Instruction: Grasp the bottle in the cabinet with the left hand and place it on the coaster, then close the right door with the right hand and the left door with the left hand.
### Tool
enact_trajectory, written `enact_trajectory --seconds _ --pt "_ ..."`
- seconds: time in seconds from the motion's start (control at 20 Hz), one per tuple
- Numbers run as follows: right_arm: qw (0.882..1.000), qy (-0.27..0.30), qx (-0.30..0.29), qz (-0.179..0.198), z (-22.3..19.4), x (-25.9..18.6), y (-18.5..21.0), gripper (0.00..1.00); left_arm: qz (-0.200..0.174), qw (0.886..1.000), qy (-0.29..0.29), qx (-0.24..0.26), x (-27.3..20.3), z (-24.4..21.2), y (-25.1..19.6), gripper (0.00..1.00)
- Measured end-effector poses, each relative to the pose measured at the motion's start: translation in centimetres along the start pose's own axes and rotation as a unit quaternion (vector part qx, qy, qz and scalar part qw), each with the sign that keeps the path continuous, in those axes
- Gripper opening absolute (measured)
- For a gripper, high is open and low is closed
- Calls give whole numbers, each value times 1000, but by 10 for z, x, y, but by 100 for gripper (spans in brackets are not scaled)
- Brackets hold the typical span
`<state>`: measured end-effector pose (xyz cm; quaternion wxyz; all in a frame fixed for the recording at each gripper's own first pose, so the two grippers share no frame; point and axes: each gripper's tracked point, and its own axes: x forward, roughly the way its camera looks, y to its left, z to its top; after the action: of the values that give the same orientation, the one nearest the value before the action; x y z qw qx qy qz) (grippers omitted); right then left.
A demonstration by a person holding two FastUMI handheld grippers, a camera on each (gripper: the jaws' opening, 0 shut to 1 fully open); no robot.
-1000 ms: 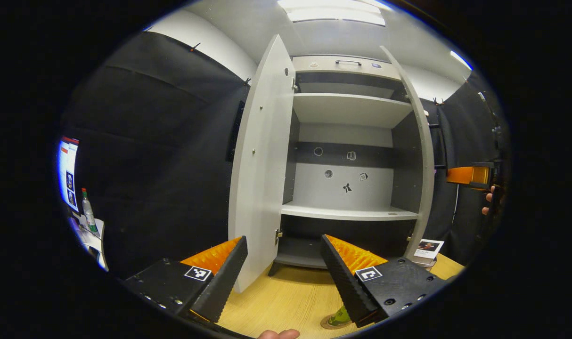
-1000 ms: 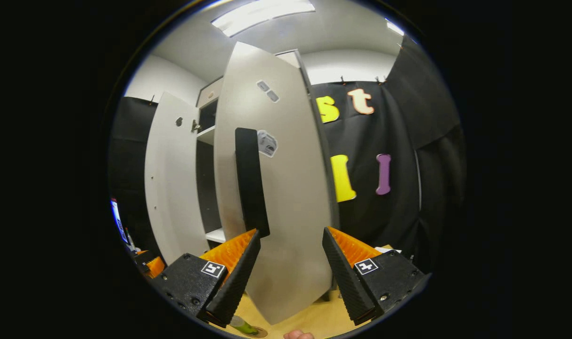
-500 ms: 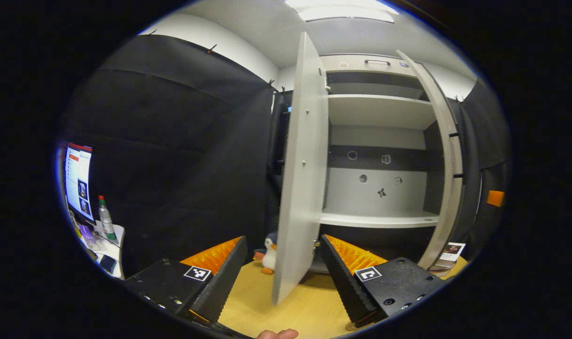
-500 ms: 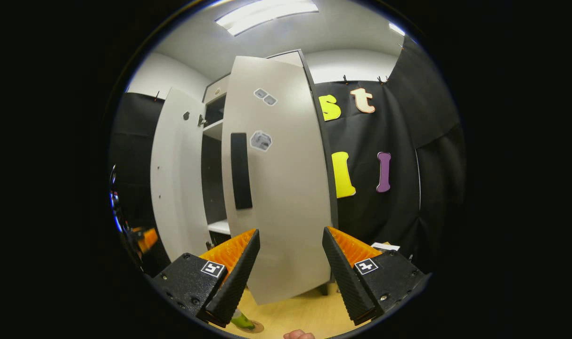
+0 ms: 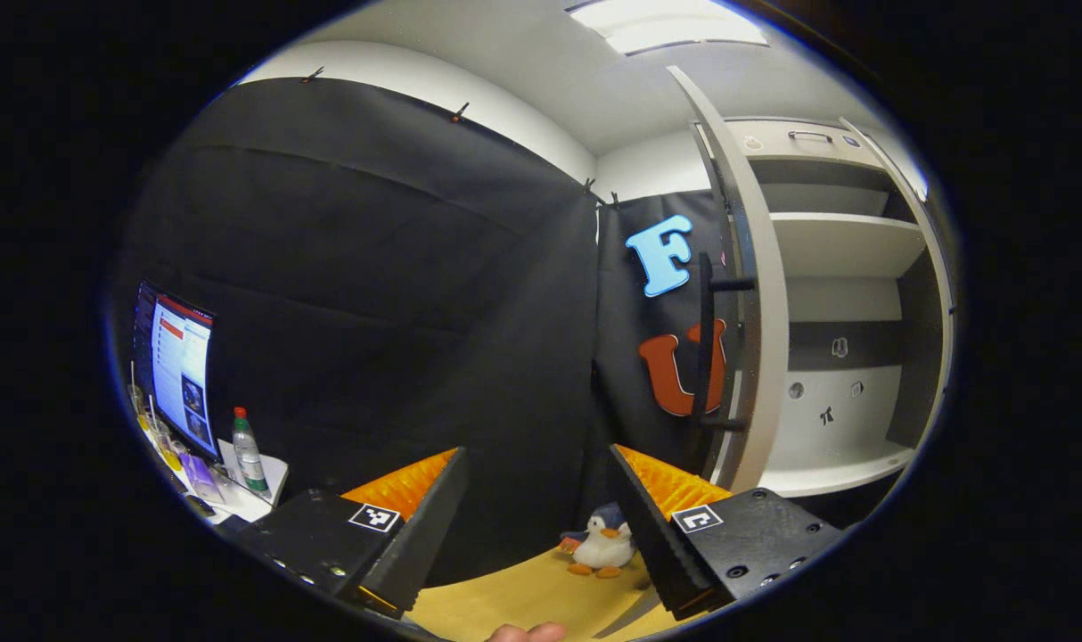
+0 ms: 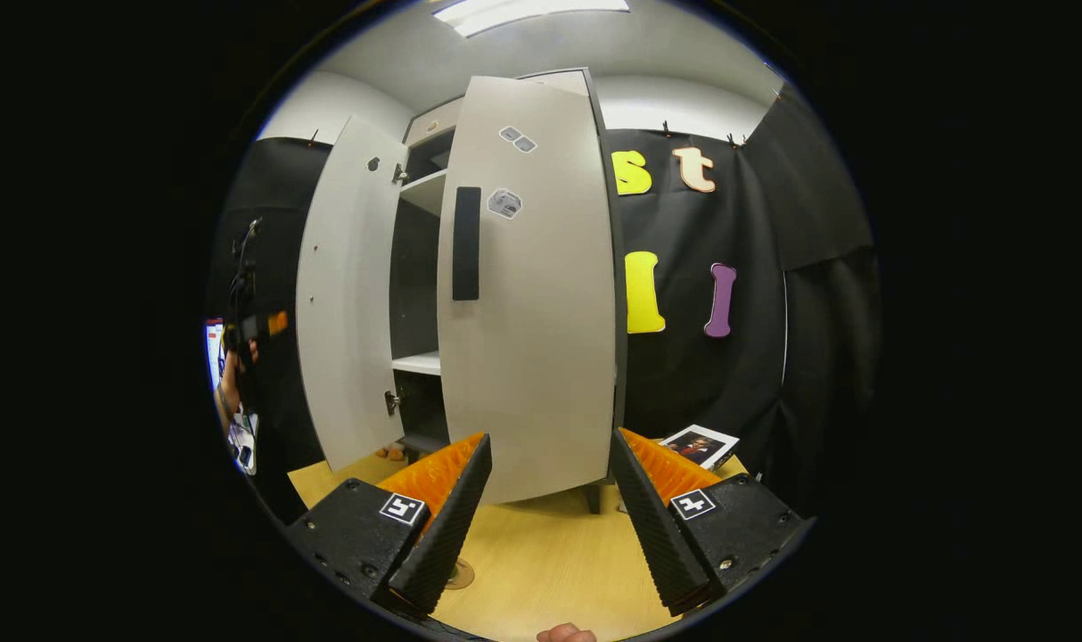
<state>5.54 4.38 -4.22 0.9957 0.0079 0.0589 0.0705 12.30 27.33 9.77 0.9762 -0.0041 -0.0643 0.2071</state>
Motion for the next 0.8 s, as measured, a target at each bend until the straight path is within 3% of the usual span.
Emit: enact_trajectory --seconds 0.1,0.15,0.35,0.6,0.8 --pt "1000 -2 -5 -8 3 1 -4 82 -3 1000 -6 -3 19 10 -4 90" --pt "1000 -3 -8 -11 3 1 -6 82 -7 1000 -7 -3 24 12 -7 95" --pt "1000 -2 -17 -21 4 2 -13 82 -1 1000 -16 18 25 13 -10 94" --pt "1000 -6 -10 -18 4 7 -12 82 -54 998 24 -33 22 3 -32 93" --pt "1000 -12 -11 -15 9 8 -11 82 -64 997 21 -37 6 6 -49 93"
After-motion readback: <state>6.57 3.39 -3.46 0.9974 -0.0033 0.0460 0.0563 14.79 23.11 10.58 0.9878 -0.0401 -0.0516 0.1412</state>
